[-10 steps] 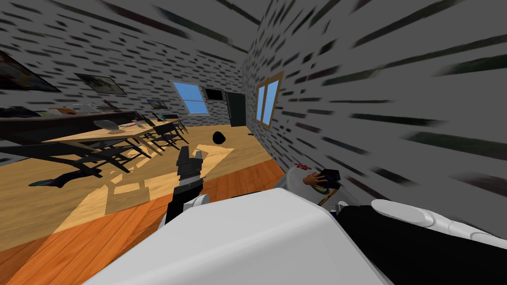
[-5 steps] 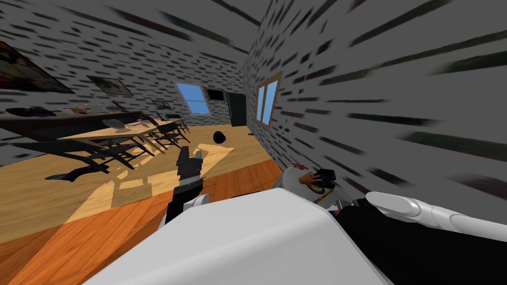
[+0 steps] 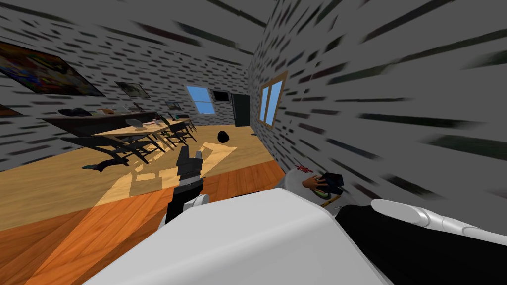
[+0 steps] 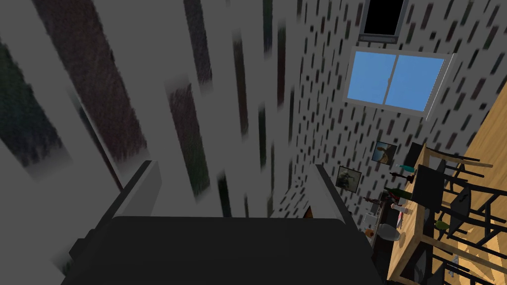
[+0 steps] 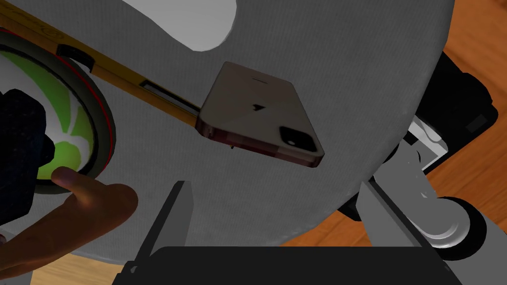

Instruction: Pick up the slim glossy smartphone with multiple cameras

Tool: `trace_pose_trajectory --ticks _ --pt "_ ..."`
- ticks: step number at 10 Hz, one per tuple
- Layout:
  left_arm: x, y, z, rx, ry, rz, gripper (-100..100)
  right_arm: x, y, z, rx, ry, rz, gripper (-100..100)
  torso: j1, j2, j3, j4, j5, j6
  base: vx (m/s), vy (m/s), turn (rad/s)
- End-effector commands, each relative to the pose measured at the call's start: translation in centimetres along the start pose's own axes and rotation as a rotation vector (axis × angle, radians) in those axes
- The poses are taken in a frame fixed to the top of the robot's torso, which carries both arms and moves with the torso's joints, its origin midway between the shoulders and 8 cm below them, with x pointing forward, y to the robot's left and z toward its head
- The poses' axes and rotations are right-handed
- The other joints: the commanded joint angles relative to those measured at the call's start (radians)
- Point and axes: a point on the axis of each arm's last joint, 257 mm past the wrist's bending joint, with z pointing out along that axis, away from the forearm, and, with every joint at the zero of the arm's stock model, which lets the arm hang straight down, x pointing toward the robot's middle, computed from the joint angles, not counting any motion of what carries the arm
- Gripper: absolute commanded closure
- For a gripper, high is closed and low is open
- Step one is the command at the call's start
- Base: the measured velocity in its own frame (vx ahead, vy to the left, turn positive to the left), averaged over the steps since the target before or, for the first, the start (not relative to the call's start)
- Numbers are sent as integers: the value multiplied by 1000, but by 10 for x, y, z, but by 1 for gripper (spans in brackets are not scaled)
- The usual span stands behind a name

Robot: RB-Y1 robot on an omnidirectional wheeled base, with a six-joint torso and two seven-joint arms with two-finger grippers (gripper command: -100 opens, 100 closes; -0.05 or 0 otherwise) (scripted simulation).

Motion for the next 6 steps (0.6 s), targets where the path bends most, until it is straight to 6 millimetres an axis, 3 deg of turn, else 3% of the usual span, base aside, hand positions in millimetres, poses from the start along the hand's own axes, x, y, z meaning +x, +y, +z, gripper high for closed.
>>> trace_pose_trajectory --ticks 1,2,3,6 --pt "0 0 0 0 0 0 0 8 7 6 1 2 16 -100 0 0 0 0 0 0 -8 2 108" --pt "0 0 0 0 0 0 0 5 5 4 1 1 11 -100 0 0 0 0 0 0 -3 0 15" --pt "0 0 0 0 0 0 0 6 5 4 1 1 12 100 0 0 0 0 0 0 0 0 0" --pt "0 0 0 0 0 0 0 6 5 4 1 1 12 100 0 0 0 0 0 0 0 0 0"
